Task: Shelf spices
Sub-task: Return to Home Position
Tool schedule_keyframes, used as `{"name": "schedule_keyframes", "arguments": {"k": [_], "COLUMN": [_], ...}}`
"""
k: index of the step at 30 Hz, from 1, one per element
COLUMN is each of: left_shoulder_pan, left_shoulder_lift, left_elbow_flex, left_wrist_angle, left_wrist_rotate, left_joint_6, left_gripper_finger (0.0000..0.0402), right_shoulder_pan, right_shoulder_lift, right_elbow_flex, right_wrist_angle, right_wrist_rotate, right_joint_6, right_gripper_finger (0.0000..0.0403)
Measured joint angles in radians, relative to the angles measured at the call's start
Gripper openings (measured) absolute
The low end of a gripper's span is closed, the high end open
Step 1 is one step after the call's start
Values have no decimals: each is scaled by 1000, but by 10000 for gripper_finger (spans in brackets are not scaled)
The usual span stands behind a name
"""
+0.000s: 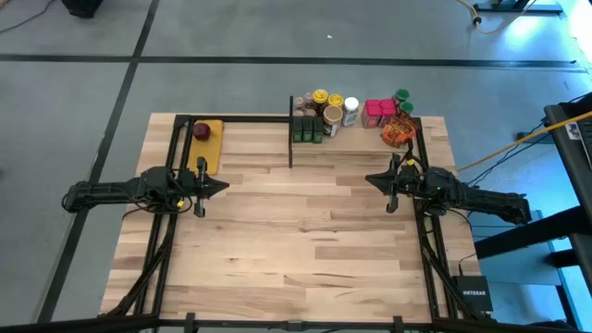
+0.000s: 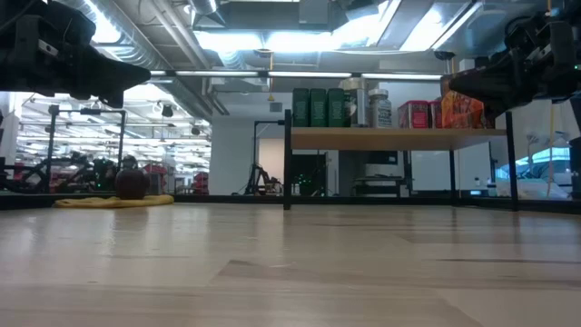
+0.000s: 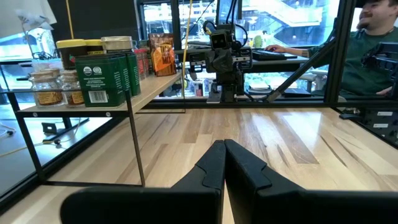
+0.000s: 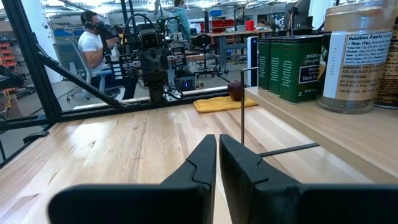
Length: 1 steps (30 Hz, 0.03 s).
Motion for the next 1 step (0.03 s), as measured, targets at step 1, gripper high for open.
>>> {"name": "schedule_keyframes", "arguments": {"k": [1], "left_shoulder_pan": [0], "left_shoulder_lift": [0], "left_elbow_flex": [0], "left_wrist_angle": [0], "left_wrist_rotate": [0], "left_joint_6": [0], "left_gripper_finger": [1], "right_shoulder_pan": [0], "right_shoulder_lift": [0], "right_elbow_flex": [0], "right_wrist_angle": [0], "right_wrist_rotate": [0], "right_joint_6": [0], "right_gripper_finger": [26]}}
